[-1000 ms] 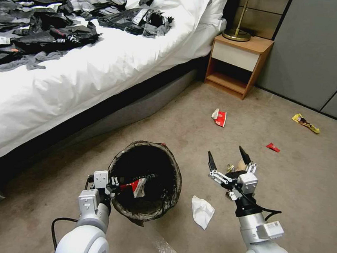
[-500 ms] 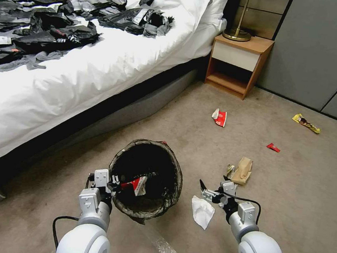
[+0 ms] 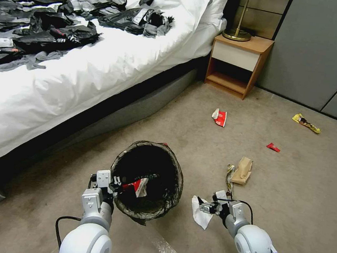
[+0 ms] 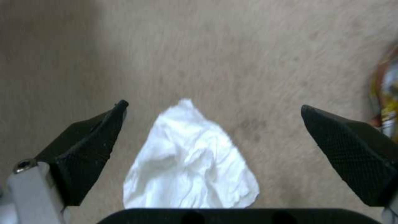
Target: Pick up the trash bin, then pick up the garbage from the floor and place it into the trash bin.
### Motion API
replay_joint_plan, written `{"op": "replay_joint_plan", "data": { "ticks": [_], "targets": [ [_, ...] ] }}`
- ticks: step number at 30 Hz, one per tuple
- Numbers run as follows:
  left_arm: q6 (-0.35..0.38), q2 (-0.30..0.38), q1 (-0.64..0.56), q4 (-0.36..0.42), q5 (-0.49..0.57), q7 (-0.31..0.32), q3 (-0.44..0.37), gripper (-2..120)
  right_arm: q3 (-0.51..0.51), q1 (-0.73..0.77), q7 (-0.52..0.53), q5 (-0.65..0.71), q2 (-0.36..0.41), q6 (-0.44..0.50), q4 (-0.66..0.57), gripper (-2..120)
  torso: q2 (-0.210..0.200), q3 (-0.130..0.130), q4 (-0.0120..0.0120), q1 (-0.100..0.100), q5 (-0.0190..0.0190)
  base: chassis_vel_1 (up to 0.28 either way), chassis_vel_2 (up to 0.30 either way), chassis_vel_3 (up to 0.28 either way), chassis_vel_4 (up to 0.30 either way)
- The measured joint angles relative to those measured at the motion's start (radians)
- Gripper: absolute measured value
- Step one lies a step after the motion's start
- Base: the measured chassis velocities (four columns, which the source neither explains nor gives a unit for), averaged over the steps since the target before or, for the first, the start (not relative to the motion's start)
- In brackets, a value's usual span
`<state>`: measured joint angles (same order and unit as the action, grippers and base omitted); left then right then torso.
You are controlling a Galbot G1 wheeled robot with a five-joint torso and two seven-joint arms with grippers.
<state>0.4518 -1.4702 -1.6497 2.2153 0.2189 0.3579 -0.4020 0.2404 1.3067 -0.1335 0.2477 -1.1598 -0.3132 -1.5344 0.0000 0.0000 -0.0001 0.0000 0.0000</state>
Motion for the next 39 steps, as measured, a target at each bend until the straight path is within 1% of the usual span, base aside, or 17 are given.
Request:
{"op": "replay_joint_plan", "data": {
  "ticks": [7, 14, 15, 16, 20, 21, 23, 24, 26, 27, 29, 30, 32, 33, 35, 38, 39],
  "targets": [
    [0.000, -0.006, -0.006, -0.003, -0.008, 0.000, 0.004, 0, -0.017, -0.051, -0.049, -0.058, -0.042, 0.034, 0.106, 100, 0.000, 0.000, 0.0001, 0.000, -0.0001, 0.000, 0.000, 0.000, 0.000],
    [0.001, -0.009, -0.008, -0.002, -0.011, 0.000, 0.005, 0, -0.016, -0.074, -0.058, -0.090, -0.072, 0.067, 0.173, 98, 0.000, 0.000, 0.0001, 0.000, 0.0000, 0.000, 0.000, 0.000, 0.000],
    [0.001, -0.010, -0.008, -0.001, -0.011, 0.000, 0.005, 0, -0.015, -0.074, -0.058, -0.095, -0.074, 0.076, 0.184, 92, 0.000, 0.000, 0.0000, 0.000, 0.0000, 0.000, 0.000, 0.000, 0.000],
    [0.001, -0.010, -0.008, -0.001, -0.011, 0.000, 0.005, 0, -0.015, -0.074, -0.058, -0.095, -0.074, 0.076, 0.184, 92, 0.000, 0.000, 0.0000, 0.000, 0.0000, 0.000, 0.000, 0.000, 0.000],
    [0.001, -0.011, -0.007, 0.000, -0.011, 0.000, 0.005, 0, -0.005, -0.070, -0.056, -0.107, -0.083, 0.097, 0.217, 76, 0.000, 0.000, 0.0000, 0.000, 0.0001, 0.000, 0.000, 0.000, 0.000],
    [0.001, -0.011, -0.007, 0.000, -0.011, 0.000, 0.005, 0, -0.005, -0.070, -0.056, -0.107, -0.083, 0.097, 0.217, 76, 0.000, 0.000, 0.0000, 0.000, 0.0001, 0.000, 0.000, 0.000, 0.000],
    [0.001, -0.011, -0.007, 0.000, -0.011, 0.000, 0.005, 0, 0.004, -0.065, -0.053, -0.114, -0.087, 0.108, 0.236, 64, 0.000, 0.000, 0.0001, 0.000, 0.0000, 0.000, 0.000, 0.000, 0.000],
    [0.001, -0.011, -0.007, 0.000, -0.011, 0.000, 0.005, 0, 0.004, -0.065, -0.053, -0.114, -0.087, 0.108, 0.236, 64, 0.000, 0.000, 0.0001, 0.000, 0.0000, 0.000, 0.000, 0.000, 0.000],
    [0.001, -0.011, -0.006, 0.002, -0.010, 0.000, 0.005, 0, 0.012, -0.055, -0.051, -0.121, -0.092, 0.118, 0.248, 53, 0.000, 0.000, 0.0000, 0.000, 0.0000, 0.000, 0.000, 0.000, 0.000],
    [0.001, -0.011, -0.006, 0.002, -0.010, 0.000, 0.005, 0, 0.012, -0.055, -0.051, -0.121, -0.092, 0.118, 0.248, 53, 0.000, 0.000, 0.0000, 0.000, 0.0000, 0.000, 0.000, 0.000, 0.000],
    [0.001, -0.011, -0.005, 0.004, -0.010, 0.000, 0.005, 0, 0.018, -0.043, -0.049, -0.127, -0.096, 0.128, 0.254, 41, 0.000, 0.000, 0.0000, 0.000, 0.0000, 0.000, 0.000, 0.000, 0.000],
    [0.001, -0.011, -0.005, 0.004, -0.010, 0.000, 0.005, 0, 0.018, -0.043, -0.049, -0.127, -0.096, 0.128, 0.254, 41, 0.000, 0.000, 0.0000, 0.000, 0.0000, 0.000, 0.000, 0.000, 0.000],
    [0.001, -0.011, -0.005, 0.004, -0.010, 0.000, 0.007, 0, 0.023, -0.033, -0.048, -0.129, -0.097, 0.135, 0.253, 32, 0.000, 0.000, 0.0001, 0.000, 0.0000, 0.000, 0.000, 0.000, 0.000],
    [0.001, -0.011, -0.005, 0.004, -0.010, 0.000, 0.007, 0, 0.023, -0.033, -0.048, -0.129, -0.097, 0.135, 0.253, 32, 0.000, 0.000, 0.0001, 0.000, 0.0000, 0.000, 0.000, 0.000, 0.000],
    [0.001, -0.011, -0.004, 0.004, -0.010, 0.000, 0.009, 0, 0.027, -0.028, -0.048, -0.130, -0.098, 0.140, 0.253, 21, 0.000, 0.000, 0.0002, 0.000, 0.0002, 0.000, 0.000, 0.000, 0.000],
    [0.001, -0.012, -0.004, 0.004, -0.010, 0.000, 0.010, 0, 0.028, -0.027, -0.048, -0.131, -0.098, 0.142, 0.254, 18, 0.000, 0.000, 0.0002, 0.000, 0.0002, 0.000, 0.000, 0.000, 0.000],
    [0.001, -0.012, -0.004, 0.005, -0.010, 0.000, 0.010, 0, 0.031, -0.024, -0.046, -0.134, -0.098, 0.148, 0.256, 7, 0.000, 0.000, 0.0001, 0.000, 0.0000, 0.000, 0.000, 0.000, 0.000]
  ]
}}
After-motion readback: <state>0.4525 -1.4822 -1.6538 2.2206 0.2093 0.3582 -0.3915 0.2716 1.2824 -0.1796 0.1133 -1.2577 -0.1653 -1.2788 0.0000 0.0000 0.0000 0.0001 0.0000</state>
